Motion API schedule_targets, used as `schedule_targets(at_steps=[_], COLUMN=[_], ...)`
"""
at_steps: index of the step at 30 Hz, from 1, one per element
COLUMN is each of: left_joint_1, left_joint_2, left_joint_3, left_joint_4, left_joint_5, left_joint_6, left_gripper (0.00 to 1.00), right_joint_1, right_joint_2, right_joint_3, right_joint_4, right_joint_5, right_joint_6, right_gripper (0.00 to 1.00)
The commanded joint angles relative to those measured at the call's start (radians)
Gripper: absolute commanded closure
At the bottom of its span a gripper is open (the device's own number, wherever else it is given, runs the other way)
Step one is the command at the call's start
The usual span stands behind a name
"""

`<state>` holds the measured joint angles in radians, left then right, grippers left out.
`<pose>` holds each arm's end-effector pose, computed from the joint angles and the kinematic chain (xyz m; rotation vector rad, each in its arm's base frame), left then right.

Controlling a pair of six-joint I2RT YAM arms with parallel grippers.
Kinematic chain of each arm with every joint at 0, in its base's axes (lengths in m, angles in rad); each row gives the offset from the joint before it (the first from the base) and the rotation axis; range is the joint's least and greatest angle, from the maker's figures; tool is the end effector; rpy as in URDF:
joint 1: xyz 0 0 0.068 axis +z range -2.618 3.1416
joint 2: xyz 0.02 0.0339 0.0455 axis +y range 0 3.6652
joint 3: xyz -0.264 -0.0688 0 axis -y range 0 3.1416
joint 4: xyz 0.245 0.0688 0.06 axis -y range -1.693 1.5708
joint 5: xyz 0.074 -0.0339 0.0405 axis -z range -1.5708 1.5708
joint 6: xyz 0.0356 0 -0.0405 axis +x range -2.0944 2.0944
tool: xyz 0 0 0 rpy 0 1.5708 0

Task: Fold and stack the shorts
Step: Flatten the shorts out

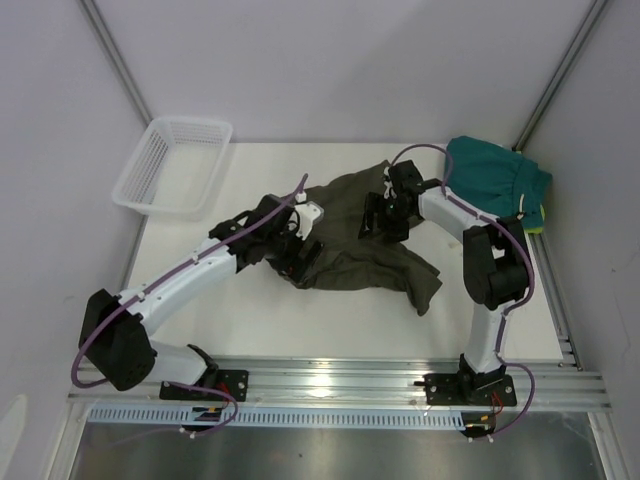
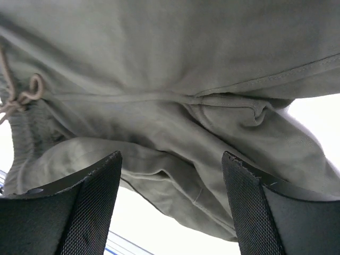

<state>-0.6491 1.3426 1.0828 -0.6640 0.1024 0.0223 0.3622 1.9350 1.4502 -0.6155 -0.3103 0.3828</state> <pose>0.2196 -0.1712 0.2784 0.8744 2.3743 -0.3848 0.3774 0.1546 0.2029 -0.0746 2.7462 0.6394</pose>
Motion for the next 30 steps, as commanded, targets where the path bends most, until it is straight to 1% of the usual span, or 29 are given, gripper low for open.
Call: schedule_targets(at_steps=[1, 3, 4, 6, 7, 8, 11, 12, 14, 16, 19, 20, 21, 22, 23, 25, 26, 28, 29, 30], left_joint_1=[-0.017, -0.04, -0.041, -0.04, -0.04, -0.04, -0.04, -0.04, -0.04, -0.041, -0.041, -0.041, -0.041, -0.04, -0.04, -0.04, -0.04, -0.041, -0.043, -0.046], left_joint_2=[0.004, 0.009, 0.016, 0.065, 0.084, 0.098, 0.164, 0.197, 0.222, 0.239, 0.256, 0.262, 0.268, 0.274, 0.286, 0.293, 0.291, 0.274, 0.259, 0.209], left_joint_3=[0.045, 0.025, 0.023, 0.04, 0.046, 0.054, 0.109, 0.126, 0.143, 0.141, 0.132, 0.137, 0.14, 0.153, 0.155, 0.144, 0.126, 0.109, 0.073, 0.054], left_joint_4=[0.073, 0.104, 0.137, 0.138, 0.127, 0.116, 0.066, 0.052, 0.014, 0.0, -0.008, -0.016, -0.043, -0.055, -0.071, -0.094, -0.095, -0.092, -0.083, -0.068], left_joint_5=[-0.079, -0.082, -0.082, -0.061, -0.043, 0.009, 0.106, 0.162, 0.2, 0.2, 0.165, 0.16, 0.158, 0.16, 0.172, 0.192, 0.197, 0.201, 0.197, 0.194], left_joint_6=[0.125, 0.209, 0.228, 0.269, 0.28, 0.298, 0.326, 0.329, 0.335, 0.334, 0.337, 0.341, 0.34, 0.334, 0.332, 0.326, 0.317, 0.304, 0.292, 0.285], left_gripper=[0.01, 0.01, 0.01, 0.01, 0.01, 0.01, 0.01, 0.01, 0.02, 0.04, 0.17, 0.25, 0.41, 0.48, 0.59, 0.7, 0.79, 0.91, 0.99, 1.0], right_joint_1=[0.009, 0.009, 0.009, 0.011, 0.011, 0.009, 0.009, 0.009, 0.007, 0.006, 0.006, 0.003, 0.0, -0.003, -0.005, -0.011, -0.012, -0.02, -0.022, -0.025], right_joint_2=[0.019, 0.045, 0.051, 0.08, 0.088, 0.094, 0.111, 0.114, 0.125, 0.136, 0.145, 0.15, 0.153, 0.157, 0.165, 0.168, 0.173, 0.18, 0.186, 0.199], right_joint_3=[0.035, 0.036, 0.041, 0.052, 0.062, 0.067, 0.087, 0.093, 0.11, 0.122, 0.136, 0.137, 0.139, 0.141, 0.142, 0.144, 0.147, 0.16, 0.168, 0.183], right_joint_4=[-0.006, -0.007, -0.007, -0.009, -0.015, -0.016, -0.029, -0.033, -0.039, -0.049, -0.053, -0.055, -0.056, -0.056, -0.056, -0.056, -0.058, -0.066, -0.07, -0.081], right_joint_5=[-0.016, -0.016, -0.016, -0.012, -0.012, -0.01, -0.006, -0.006, -0.006, -0.006, -0.006, -0.004, -0.003, -0.009, -0.01, -0.009, -0.009, -0.009, -0.007, -0.006], right_joint_6=[-0.015, -0.016, -0.016, -0.016, -0.016, -0.016, -0.018, -0.016, -0.016, -0.018, -0.019, -0.019, -0.021, -0.019, -0.018, -0.018, -0.019, -0.019, -0.022, -0.028], right_gripper=[0.22, 0.23, 0.23, 0.23, 0.23, 0.23, 0.23, 0.23, 0.23, 0.24, 0.27, 0.28, 0.3, 0.31, 0.31, 0.31, 0.31, 0.31, 0.31, 0.31])
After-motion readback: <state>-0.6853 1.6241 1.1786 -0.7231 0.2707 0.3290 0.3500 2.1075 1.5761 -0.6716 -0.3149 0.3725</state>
